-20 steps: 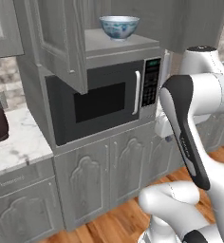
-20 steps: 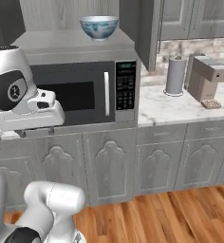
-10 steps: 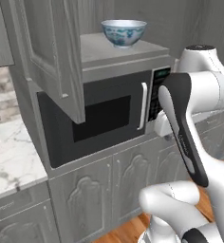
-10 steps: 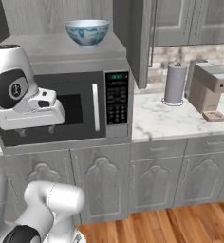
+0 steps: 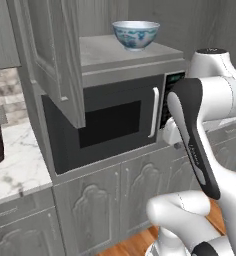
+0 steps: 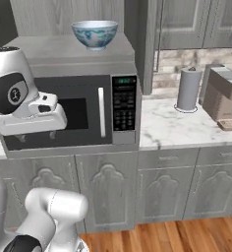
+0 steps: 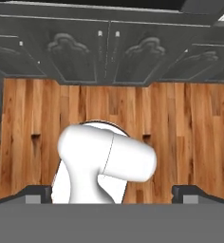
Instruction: Pick up the bowls from the cabinet and place each bowl in front of a stool on the dining counter.
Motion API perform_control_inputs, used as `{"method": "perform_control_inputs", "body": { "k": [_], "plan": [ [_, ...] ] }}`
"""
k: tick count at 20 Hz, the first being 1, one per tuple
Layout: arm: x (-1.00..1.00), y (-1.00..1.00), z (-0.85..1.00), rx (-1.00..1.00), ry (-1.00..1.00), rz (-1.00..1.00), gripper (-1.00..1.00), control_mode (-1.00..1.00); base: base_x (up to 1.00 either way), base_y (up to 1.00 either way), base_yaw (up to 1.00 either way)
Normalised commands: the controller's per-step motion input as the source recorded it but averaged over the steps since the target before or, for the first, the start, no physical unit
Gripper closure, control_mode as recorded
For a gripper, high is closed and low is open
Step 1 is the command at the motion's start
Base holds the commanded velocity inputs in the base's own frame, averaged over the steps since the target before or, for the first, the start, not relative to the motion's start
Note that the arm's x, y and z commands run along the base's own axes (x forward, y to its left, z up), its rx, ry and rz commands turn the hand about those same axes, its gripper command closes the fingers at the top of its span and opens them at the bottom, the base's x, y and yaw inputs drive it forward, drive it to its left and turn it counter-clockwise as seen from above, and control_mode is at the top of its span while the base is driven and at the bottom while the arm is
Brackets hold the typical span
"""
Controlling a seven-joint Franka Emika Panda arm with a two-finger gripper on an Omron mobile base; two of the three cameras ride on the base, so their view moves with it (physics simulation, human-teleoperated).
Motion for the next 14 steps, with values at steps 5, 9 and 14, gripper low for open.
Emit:
{"method": "perform_control_inputs", "body": {
  "k": [5, 9, 14],
  "plan": [
    [0.0, 0.0, 0.0, 0.0, 0.0, 0.0, -1.0, 1.0, 0.38, -0.41, 0.14],
    [0.0, 0.0, 0.0, 0.0, 0.0, 0.0, -1.0, 1.0, 0.16, 0.01, 0.05],
    [0.0, 0.0, 0.0, 0.0, 0.0, 0.0, -1.0, 1.0, 0.22, 0.25, 0.0]
  ]
}}
